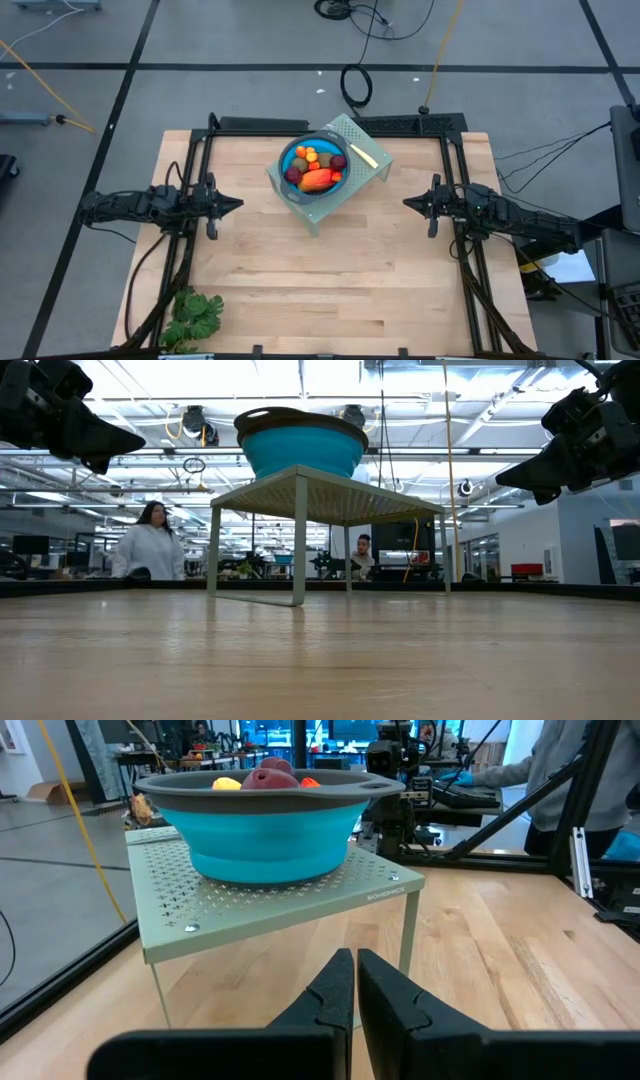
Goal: Pick & Place Fruit
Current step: Return to Home Position
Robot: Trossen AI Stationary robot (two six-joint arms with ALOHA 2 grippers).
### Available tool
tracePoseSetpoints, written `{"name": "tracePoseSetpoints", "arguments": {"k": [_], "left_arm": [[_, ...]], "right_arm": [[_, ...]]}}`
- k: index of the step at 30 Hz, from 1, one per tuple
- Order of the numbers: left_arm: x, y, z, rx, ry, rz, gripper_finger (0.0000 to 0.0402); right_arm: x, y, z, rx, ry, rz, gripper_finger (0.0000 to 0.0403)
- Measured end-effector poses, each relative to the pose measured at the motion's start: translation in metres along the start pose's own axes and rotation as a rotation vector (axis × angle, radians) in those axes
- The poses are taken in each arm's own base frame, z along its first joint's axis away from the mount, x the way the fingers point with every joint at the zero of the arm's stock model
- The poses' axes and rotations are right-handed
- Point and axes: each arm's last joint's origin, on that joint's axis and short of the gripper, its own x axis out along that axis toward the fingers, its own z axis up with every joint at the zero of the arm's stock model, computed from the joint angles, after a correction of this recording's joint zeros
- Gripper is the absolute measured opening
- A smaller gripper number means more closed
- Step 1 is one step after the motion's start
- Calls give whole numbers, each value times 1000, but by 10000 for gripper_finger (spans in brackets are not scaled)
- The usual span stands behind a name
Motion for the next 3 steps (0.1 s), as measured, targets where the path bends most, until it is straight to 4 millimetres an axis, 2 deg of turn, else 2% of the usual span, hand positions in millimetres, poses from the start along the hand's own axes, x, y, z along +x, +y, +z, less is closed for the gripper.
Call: {"name": "tracePoseSetpoints", "arguments": {"k": [3], "left_arm": [[0, 0, 0, 0, 0, 0, 17]], "right_arm": [[0, 0, 0, 0, 0, 0, 0]]}}
